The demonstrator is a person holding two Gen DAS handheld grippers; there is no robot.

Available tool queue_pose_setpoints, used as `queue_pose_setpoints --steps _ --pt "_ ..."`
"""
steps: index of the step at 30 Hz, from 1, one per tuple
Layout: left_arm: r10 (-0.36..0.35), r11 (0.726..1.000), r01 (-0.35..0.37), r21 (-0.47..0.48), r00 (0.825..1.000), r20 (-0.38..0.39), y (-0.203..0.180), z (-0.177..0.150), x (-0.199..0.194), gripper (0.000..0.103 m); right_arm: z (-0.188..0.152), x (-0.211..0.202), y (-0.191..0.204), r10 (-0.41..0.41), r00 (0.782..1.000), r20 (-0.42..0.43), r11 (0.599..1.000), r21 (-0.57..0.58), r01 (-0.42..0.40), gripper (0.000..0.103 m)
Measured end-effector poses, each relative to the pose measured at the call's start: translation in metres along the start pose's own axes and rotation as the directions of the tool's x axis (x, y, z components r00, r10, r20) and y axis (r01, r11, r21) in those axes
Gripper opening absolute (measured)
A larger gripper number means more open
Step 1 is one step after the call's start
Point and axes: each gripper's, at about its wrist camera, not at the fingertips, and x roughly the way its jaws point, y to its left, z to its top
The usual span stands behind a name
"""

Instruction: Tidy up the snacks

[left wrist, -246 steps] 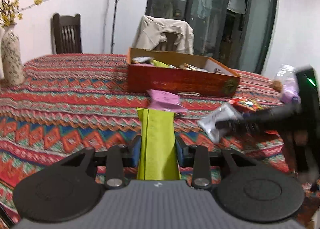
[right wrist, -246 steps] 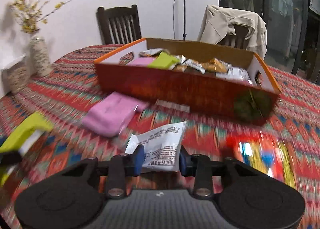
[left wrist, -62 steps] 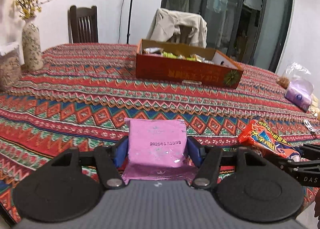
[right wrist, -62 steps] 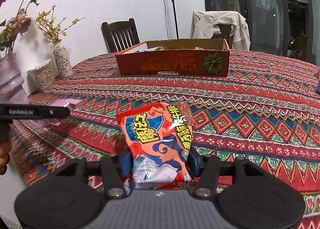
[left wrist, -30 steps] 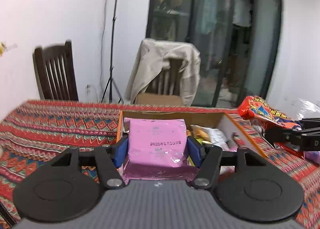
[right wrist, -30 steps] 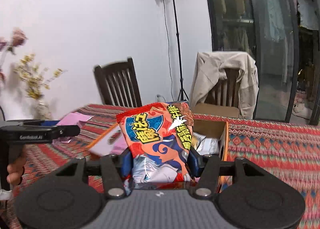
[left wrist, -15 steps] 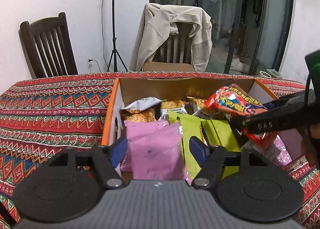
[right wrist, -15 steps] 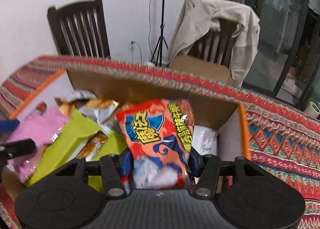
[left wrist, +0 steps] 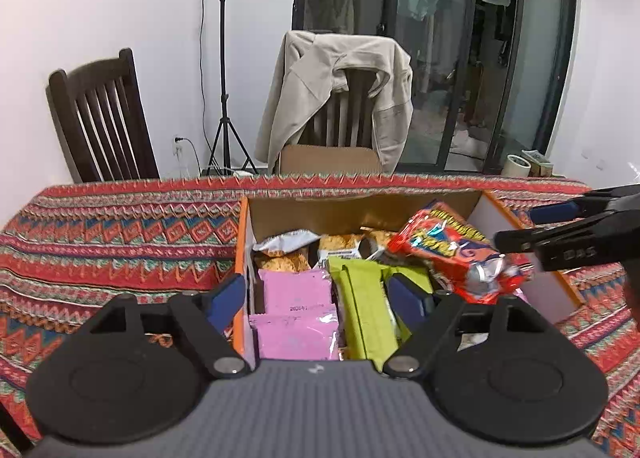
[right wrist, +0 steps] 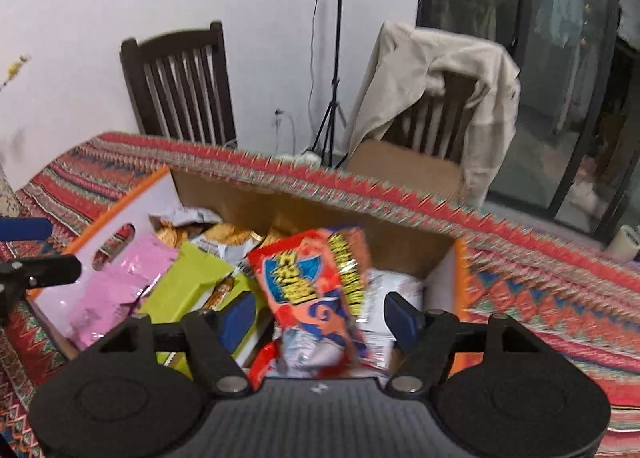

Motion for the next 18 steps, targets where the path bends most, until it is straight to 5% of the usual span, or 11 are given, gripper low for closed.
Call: queue_pose_setpoints --steps 7,18 --pt "0.0 1.0 0.0 0.003 1.0 0.03 -0.007 0.01 -0.066 0.087 0.0 -0.094 -0.02 -0.062 0.995 0.077 0.998 0.013 0.061 0.079" --pt "0.007 1.0 -0.01 0.026 0.992 0.126 -0.037 -0.019 -0.166 0.093 -0.047 -0.215 -0.005 -0.12 0.975 0.185 0.992 -0.011 0.124 0.088"
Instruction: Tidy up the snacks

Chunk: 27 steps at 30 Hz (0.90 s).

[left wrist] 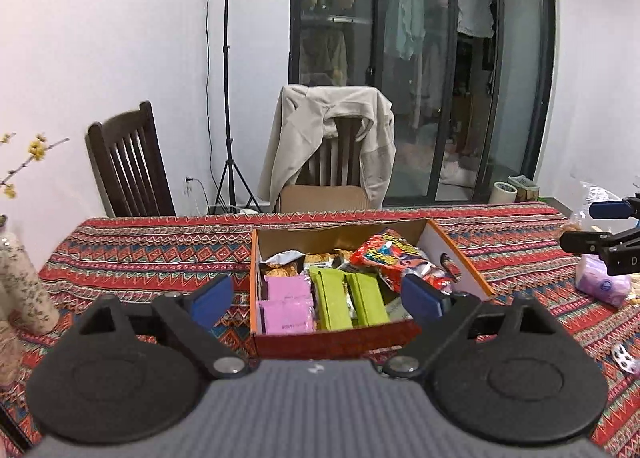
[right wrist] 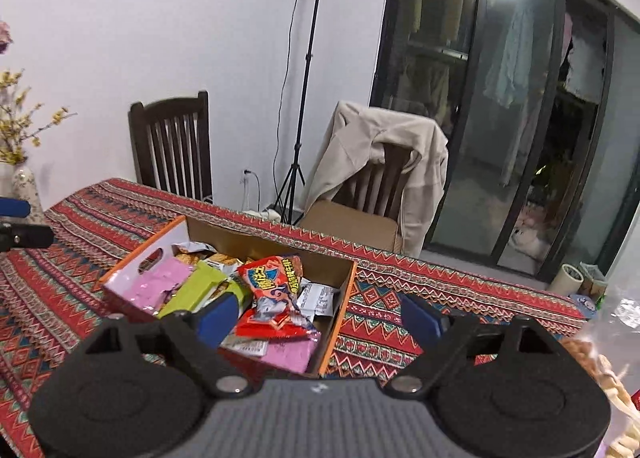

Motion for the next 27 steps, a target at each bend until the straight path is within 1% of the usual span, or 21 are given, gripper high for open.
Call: queue_pose_setpoints --steps 5,9,12,14,17,19,20,23,24,27 --pt "0.002 1.0 -0.001 -0.014 0.998 0.063 -0.011 -0.03 -0.051 0.093 -0.025 -0.051 0.011 0.012 0.998 0.058 1.0 0.01 -0.013 0.088" --pt "-0.008 0.999 0.011 -0.034 0.995 0.098 -0.016 -0.06 -0.09 0.093 -0.055 -0.096 0.025 0.016 0.993 0.12 1.0 0.012 -0.017 0.089" --pt "0.008 0.999 -0.002 -0.038 0.989 0.146 -0.02 -0.088 -0.125 0.094 -0.079 -0.13 0.038 0.01 0.986 0.168 1.0 0.01 -0.012 0.089" --pt "0.016 0.999 -0.01 -0.033 0.982 0.187 -0.023 -0.108 -0.151 0.096 -0.098 -0.155 0.047 0.01 0.979 0.202 1.0 0.007 -0.012 0.09" --pt "0.021 0.999 -0.011 -0.039 0.966 0.258 -0.026 -0.141 -0.192 0.099 -0.126 -0.19 0.062 0.013 0.967 0.254 1.0 0.01 -0.016 0.099" --pt "0.021 1.0 -0.013 -0.029 0.956 0.292 -0.033 -0.165 -0.218 0.1 -0.146 -0.215 0.075 0.019 0.957 0.288 1.0 0.004 -0.021 0.099" --pt "0.02 1.0 -0.015 -0.017 0.951 0.309 -0.036 -0.176 -0.23 0.103 -0.155 -0.226 0.081 0.021 0.954 0.3 1.0 0.001 -0.022 0.099" --pt "0.016 1.0 -0.02 0.006 0.937 0.349 -0.046 -0.212 -0.264 0.103 -0.185 -0.259 0.102 0.029 0.942 0.335 1.0 -0.007 -0.029 0.1" --pt "0.014 1.0 -0.016 0.003 0.935 0.353 -0.049 -0.222 -0.272 0.103 -0.196 -0.269 0.109 0.035 0.938 0.344 0.999 -0.006 -0.035 0.1" --pt "0.002 1.0 0.002 -0.011 0.938 0.346 -0.053 -0.253 -0.293 0.103 -0.227 -0.293 0.127 0.042 0.932 0.36 0.999 0.001 -0.046 0.103"
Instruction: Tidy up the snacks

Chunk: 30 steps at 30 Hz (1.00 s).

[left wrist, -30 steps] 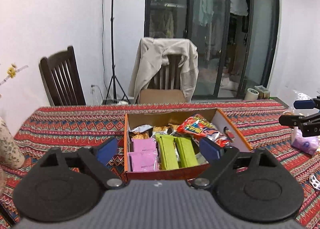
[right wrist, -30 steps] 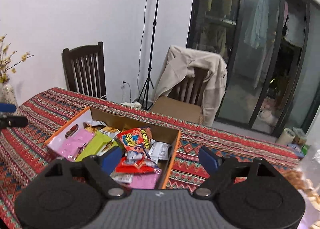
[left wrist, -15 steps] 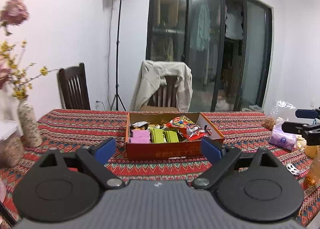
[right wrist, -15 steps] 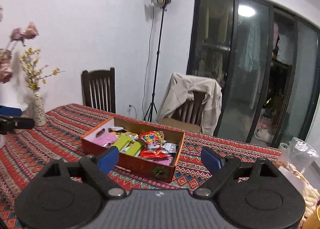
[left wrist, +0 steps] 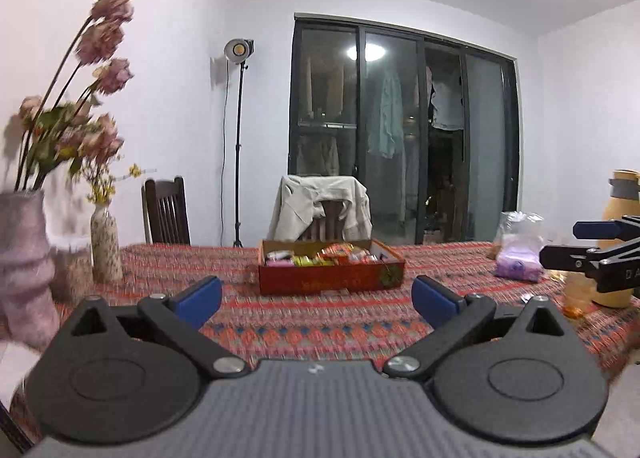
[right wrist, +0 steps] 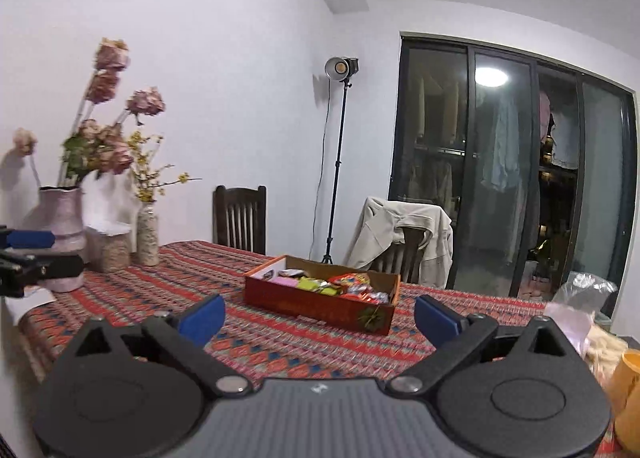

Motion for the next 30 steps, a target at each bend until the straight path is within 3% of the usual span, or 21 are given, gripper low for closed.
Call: queue_pose_setpoints --steps 3,8,16,19,30 --pt "0.031 0.999 -0.031 -0.023 0.999 -0.029 0.001 -0.025 -0.013 0.103 -0.022 -0.026 0.015 -0.003 1.0 0.005 1.0 0.008 0.003 0.103" --pt "0.104 0.994 -0.102 0.041 0.993 -0.056 -0.002 -0.059 -0.009 0.103 -0.064 -0.047 0.04 -0.038 0.999 -0.009 0.999 0.034 0.038 0.103" --pt "0.153 0.988 -0.151 0.027 0.971 -0.183 0.006 -0.097 0.018 0.103 -0.127 -0.02 0.056 -0.007 0.994 -0.113 0.988 0.15 0.024 0.103" --pt "0.138 0.99 -0.141 -0.001 0.973 -0.185 0.011 -0.098 0.017 0.103 -0.136 -0.012 0.062 -0.013 0.991 -0.133 0.99 0.136 0.031 0.103" --pt "0.132 0.991 -0.128 0.031 0.977 -0.168 0.006 -0.097 0.014 0.103 -0.131 -0.01 0.066 -0.005 0.992 -0.13 0.992 0.127 0.021 0.103"
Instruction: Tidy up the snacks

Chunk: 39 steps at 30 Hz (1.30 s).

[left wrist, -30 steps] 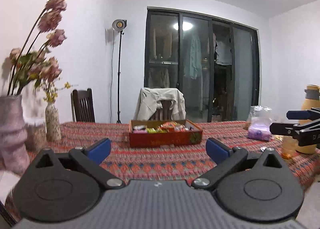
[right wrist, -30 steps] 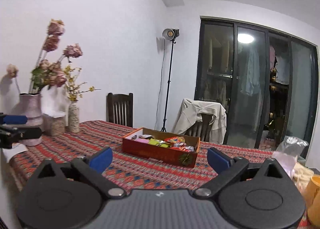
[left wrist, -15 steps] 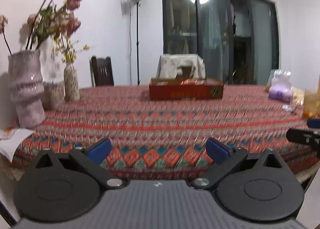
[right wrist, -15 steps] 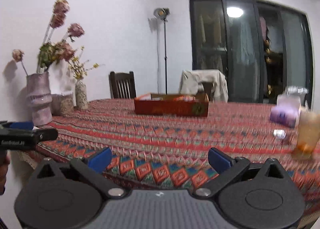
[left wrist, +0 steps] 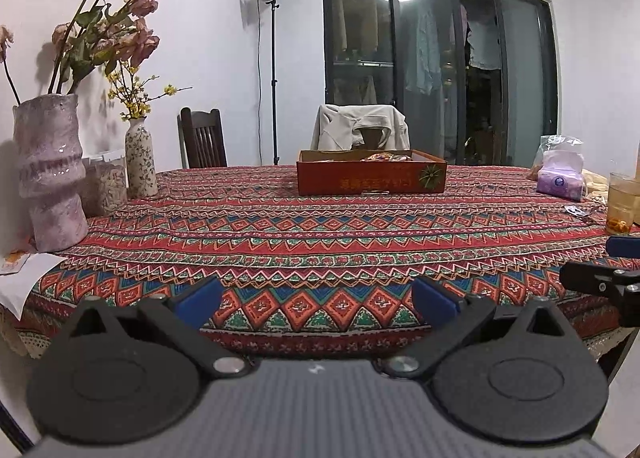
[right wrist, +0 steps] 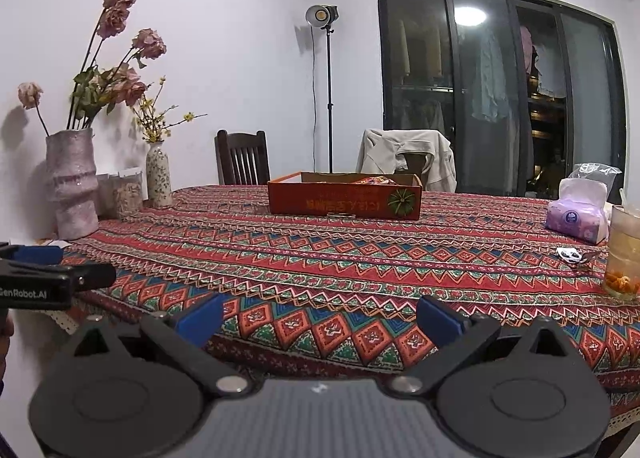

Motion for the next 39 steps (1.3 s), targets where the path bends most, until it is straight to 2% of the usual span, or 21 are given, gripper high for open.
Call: queue_pose_setpoints --steps 14,39 --pt "-0.008 1.0 0.008 -0.009 1.0 0.006 0.0016 0.0022 -0.0035 0.103 0.0055 -0.0037 0.0004 0.0 1.0 0.025 1.0 0.007 0.0 0.103" --pt "-0.014 1.0 0.014 -0.024 1.0 0.009 0.0023 0.0034 -0.005 0.103 0.0017 -0.0039 -0.0051 0.009 1.0 0.014 1.0 0.02 -0.009 0.103"
